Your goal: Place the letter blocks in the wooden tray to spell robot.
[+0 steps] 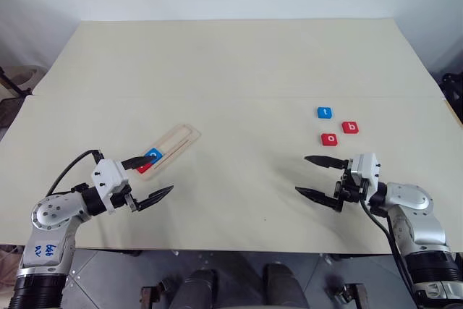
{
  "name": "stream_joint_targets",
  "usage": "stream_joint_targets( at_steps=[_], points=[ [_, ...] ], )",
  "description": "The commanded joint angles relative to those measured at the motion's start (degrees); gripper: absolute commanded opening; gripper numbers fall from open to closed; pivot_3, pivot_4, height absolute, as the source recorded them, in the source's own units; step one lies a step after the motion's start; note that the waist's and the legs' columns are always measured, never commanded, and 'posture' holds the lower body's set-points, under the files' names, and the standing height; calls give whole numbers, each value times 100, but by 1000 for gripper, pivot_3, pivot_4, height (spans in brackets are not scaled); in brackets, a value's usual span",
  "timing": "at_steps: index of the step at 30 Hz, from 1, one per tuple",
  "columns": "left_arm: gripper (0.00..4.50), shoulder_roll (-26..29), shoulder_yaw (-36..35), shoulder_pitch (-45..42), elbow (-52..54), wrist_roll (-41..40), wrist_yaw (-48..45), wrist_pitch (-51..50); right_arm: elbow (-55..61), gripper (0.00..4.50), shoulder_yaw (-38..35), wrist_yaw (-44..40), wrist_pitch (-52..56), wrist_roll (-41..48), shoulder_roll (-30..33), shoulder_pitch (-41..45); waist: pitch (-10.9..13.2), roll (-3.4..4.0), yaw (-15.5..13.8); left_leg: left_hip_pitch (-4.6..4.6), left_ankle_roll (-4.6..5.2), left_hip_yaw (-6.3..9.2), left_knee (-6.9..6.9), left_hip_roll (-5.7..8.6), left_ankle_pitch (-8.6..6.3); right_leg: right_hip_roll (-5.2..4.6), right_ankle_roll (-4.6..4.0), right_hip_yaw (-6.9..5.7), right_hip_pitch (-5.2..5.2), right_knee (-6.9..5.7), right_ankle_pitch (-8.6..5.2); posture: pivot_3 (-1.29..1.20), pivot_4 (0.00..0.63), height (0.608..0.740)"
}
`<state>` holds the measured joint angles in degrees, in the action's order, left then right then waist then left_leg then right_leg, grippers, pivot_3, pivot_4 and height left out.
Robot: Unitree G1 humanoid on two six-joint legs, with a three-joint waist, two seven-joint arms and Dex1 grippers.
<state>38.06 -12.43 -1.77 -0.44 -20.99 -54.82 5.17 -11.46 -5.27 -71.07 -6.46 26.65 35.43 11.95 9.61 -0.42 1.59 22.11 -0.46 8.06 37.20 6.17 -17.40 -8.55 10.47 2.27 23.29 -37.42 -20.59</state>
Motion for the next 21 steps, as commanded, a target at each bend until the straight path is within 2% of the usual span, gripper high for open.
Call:
stream_joint_targets(
  at_steps=[1, 10, 16, 21],
  points=[
    [4479, 44, -89, 49, 126, 51, 79, 69, 27, 4500, -136, 3, -84, 43, -25, 74, 0, 0, -3, 0, 0, 0, 0, 0, 0, 0, 0, 0, 0, 0, 0, 0, 150, 740],
    [4479, -94, -428, 274, 262, -175, 435, -78, 5, 4500, -93, -34, -57, 37, -61, 167, 0, 0, 4, 0, 0, 0, -1, -1, 0, 0, 0, -1, 1, -1, 0, 0, 150, 740],
    [4479, -633, -1432, 1157, 651, -322, 1487, -122, 421, 4500, 174, 46, 124, 152, -529, 439, 0, 0, 22, 0, -5, 0, 0, -7, -3, 4, -1, -1, 5, -3, 1, 0, 150, 740],
    [4479, -1017, -1813, 1968, 903, -291, 1827, -31, 823, 4500, 394, 84, 186, 250, -982, 630, 0, -1, -14, 0, -6, -1, 2, -5, -4, 2, -2, -2, 3, 0, 1, 0, 150, 740]
  ],
)
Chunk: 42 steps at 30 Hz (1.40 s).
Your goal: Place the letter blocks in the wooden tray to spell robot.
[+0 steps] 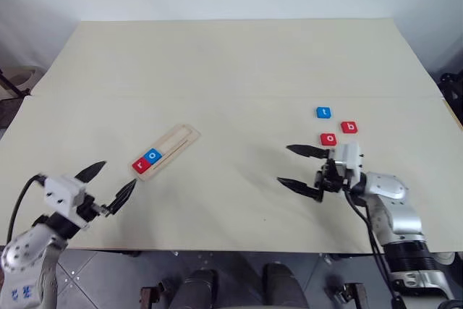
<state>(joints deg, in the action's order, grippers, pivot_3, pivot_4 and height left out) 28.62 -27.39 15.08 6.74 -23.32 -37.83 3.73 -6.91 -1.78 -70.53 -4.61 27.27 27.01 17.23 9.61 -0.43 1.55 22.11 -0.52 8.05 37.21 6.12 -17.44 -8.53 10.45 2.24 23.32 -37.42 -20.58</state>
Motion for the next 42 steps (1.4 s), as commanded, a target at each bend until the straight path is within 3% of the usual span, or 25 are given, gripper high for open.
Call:
stream_joint_targets(
  at_steps=[1, 11, 22, 34, 42],
  points=[
    [4479, -111, -377, 377, 168, -109, 136, 107, 434, 4500, 76, 21, 14, 211, -192, 131, 0, 0, -18, 0, 0, 1, 0, 1, 0, 0, 0, 0, -2, 1, 0, 0, 150, 740],
    [4479, 12, -308, 430, 45, -610, -364, -349, 879, 4500, 185, -20, 246, 289, -203, 98, -2, -4, -115, 0, 5, 5, 6, 1, -7, -1, -1, -6, -11, 11, 1, 0, 150, 740],
    [4479, 1279, 820, -1534, -1272, 50, -1308, -802, 1236, 4500, -145, 52, 456, 377, 308, -476, -3, -6, -122, -1, 4, 13, 6, 2, -8, -1, -5, -19, -17, 15, 3, 0, 150, 740],
    [4479, 1231, 1581, -2688, -2659, 826, -1244, -535, 1580, 4500, -151, 351, 508, 365, 290, -712, -5, -7, 3, -1, 2, 9, 5, -1, -7, -2, -5, -31, -3, -4, 3, 0, 150, 740],
    [4479, 1261, 1580, -2792, -2663, 652, -1609, -449, 1549, 4500, -159, 420, 494, 352, 296, -633, -5, -7, 0, -1, 2, 10, 11, 1, -7, -3, -6, -32, -4, -9, 3, 0, 150, 740]
  ],
)
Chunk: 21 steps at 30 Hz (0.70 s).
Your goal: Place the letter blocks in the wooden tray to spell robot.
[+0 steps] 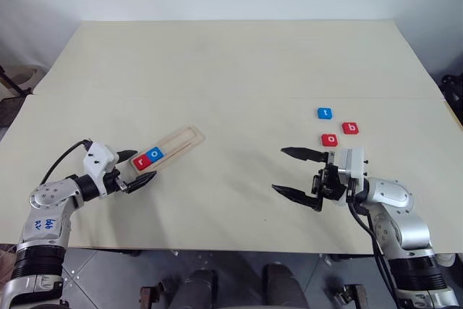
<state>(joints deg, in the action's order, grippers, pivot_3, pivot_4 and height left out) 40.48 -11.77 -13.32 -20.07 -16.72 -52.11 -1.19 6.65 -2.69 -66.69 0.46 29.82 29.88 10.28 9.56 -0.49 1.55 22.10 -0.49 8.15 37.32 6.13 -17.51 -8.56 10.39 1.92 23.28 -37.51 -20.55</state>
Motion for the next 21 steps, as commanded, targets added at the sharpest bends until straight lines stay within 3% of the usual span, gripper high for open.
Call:
stream_joint_targets(
  at_steps=[1, 7, 14, 19, 21],
  points=[
    [4479, 109, 7, 33, -26, -2, -224, 47, 182, 4500, -73, 36, -16, 97, 12, 74, 0, 0, 1, 0, 0, 0, 0, 0, 0, 0, 0, 0, 0, 0, 0, 0, 150, 740],
    [4479, 451, 358, -368, -872, 374, -853, 434, 123, 4500, -67, 11, -6, 99, 25, 152, 0, 0, 15, 0, 0, -2, -2, -1, 0, 1, 0, -1, 3, -1, 0, 0, 150, 740],
    [4479, 302, 733, -958, -1777, 581, -1178, 717, 215, 4500, -88, 92, -4, 86, 17, 92, -5, 6, 2, -2, 0, -4, 2, 3, 0, -3, 0, -4, 3, -11, 0, 0, 150, 740],
    [3398, 222, 756, -909, -1820, 514, -1291, 734, 318, 4500, -129, 192, -16, 101, 42, -21, -11, 13, -8, -3, 0, -2, 7, 5, 0, -4, 0, -4, 1, -16, 0, 0, 150, 740],
    [3398, 199, 718, -850, -1757, 474, -1291, 768, 339, 4500, -142, 205, -23, 107, 58, -60, -13, 17, -4, -3, 1, -3, 8, 5, 0, -4, 0, -3, 1, -16, 0, 0, 150, 740]
  ],
)
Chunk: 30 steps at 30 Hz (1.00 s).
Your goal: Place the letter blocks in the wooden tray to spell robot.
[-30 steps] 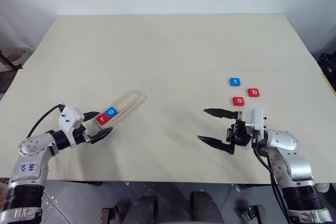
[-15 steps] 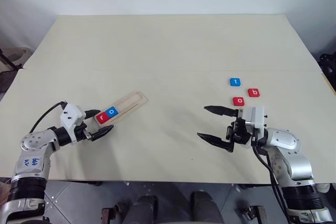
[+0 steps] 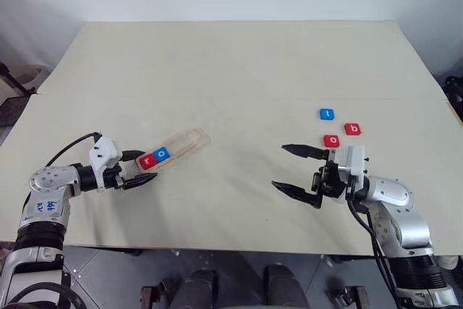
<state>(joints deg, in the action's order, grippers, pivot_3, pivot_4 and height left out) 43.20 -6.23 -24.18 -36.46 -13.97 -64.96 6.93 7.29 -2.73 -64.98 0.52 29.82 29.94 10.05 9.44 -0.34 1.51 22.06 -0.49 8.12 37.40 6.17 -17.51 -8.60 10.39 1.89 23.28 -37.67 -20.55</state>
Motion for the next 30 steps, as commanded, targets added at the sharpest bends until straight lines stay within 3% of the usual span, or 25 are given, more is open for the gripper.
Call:
stream_joint_targets(
  at_steps=[1, 6, 14, 24, 30],
  points=[
    [3398, -104, 131, 264, -40, 163, 12, 15, 282, 4500, -148, 37, -31, 109, 62, -54, -2, 3, 2, 0, 0, 0, 0, 0, 0, 0, 0, 0, 0, -1, 0, 0, 150, 740],
    [3398, -365, 149, 273, 718, -25, -90, 202, 297, 4500, -315, 3, 36, 164, 266, -161, -3, 5, -35, 1, 1, 1, 2, 3, 0, -3, 0, 0, 0, -1, 0, 0, 150, 740],
    [3398, -768, 1136, -178, 1735, 286, -531, 6, 603, 4500, -988, -67, 249, 384, 830, -966, 5, -8, -148, 14, 6, 1, 14, 4, -4, -2, 2, -3, -1, 7, 2, 0, 150, 740],
    [3398, -1459, 1936, -1007, 1021, 858, -553, 119, 1423, 4500, -1980, -2, 362, 647, 1028, -2632, 8, -16, -154, 11, 10, -19, 15, 0, -6, 2, 6, -1, -5, 15, 4, 0, 150, 740],
    [3398, -1727, 2082, -1239, 559, 1027, -555, 242, 1552, 4500, -2062, 90, 342, 645, 1018, -2854, 7, -18, -161, 4, 13, -19, 23, 0, -8, 2, 9, -2, -21, 21, 5, 0, 150, 740]
  ],
)
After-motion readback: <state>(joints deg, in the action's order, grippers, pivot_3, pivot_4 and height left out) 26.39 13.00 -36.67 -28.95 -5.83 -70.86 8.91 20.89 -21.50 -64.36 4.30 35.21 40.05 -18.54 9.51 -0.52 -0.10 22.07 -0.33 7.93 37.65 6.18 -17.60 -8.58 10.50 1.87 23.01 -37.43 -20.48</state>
